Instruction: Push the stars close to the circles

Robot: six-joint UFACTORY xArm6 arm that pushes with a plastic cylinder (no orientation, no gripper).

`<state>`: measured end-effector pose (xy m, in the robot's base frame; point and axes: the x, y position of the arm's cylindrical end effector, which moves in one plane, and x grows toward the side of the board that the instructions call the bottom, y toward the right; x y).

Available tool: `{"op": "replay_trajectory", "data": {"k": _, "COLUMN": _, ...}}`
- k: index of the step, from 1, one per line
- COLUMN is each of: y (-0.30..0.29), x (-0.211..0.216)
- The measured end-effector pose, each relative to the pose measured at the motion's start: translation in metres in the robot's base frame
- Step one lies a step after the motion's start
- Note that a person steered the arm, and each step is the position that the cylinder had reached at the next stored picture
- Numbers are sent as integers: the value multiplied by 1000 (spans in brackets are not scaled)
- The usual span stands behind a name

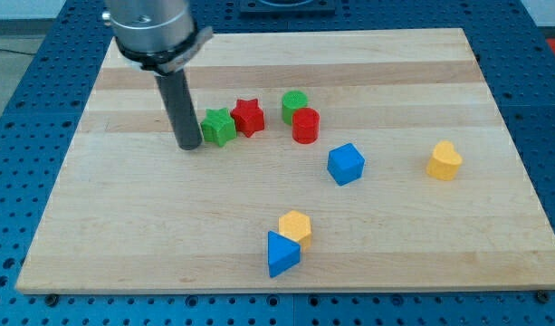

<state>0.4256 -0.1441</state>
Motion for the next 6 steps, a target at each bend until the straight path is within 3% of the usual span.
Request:
{"op": "replay_trajectory", "data": {"k": 1, "y": -22, "x": -3}}
{"op": "replay_trajectory", "data": {"k": 4, "y": 84, "x": -21}}
{"op": "replay_trajectory", "data": {"k": 6, "y": 85, "x": 56}}
